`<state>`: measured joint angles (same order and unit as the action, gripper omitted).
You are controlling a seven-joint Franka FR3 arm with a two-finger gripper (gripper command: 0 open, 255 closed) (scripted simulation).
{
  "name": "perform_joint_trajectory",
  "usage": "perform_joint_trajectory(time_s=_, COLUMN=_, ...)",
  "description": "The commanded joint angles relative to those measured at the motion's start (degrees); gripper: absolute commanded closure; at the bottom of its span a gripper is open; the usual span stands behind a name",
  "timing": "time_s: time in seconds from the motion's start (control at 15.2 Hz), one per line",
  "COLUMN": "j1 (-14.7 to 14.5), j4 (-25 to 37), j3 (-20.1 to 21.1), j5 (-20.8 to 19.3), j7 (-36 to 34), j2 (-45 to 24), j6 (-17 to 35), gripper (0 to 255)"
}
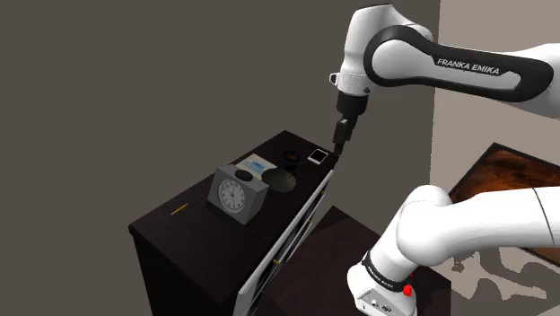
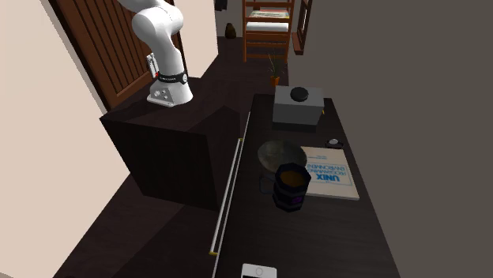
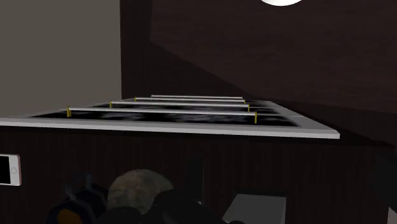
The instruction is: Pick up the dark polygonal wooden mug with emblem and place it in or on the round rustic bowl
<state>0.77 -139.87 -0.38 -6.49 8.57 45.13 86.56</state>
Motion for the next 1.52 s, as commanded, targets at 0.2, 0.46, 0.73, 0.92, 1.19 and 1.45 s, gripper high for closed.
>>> perform_joint_trajectory(time_s=0.2, j1=1.12, j4=-1.4, j3=-2.79, j5=-2.01, j7=2.25, j2=-3.36, j6=5.09, gripper=0)
perform_joint_trajectory(time_s=0.46, j1=2.52, j4=-2.15, j3=-6.46, j5=-4.31, j7=5.12, j2=-8.96, j6=11.95, gripper=0)
perform_joint_trajectory(time_s=0.73, j1=3.7, j4=-1.61, j3=-10.04, j5=-5.94, j7=7.98, j2=-15.71, j6=18.68, gripper=0)
perform_joint_trajectory(time_s=0.92, j1=4.41, j4=-0.37, j3=-12.59, j5=-6.55, j7=10.23, j2=-21.4, j6=23.52, gripper=0)
perform_joint_trajectory(time_s=1.19, j1=5.13, j4=2.37, j3=-15.77, j5=-6.3, j7=13.54, j2=-29.64, j6=29.47, gripper=0)
perform_joint_trajectory(time_s=1.45, j1=5.84, j4=6.29, j3=-18.42, j5=-4.56, j7=17.4, j2=-38.44, j6=34.65, gripper=0)
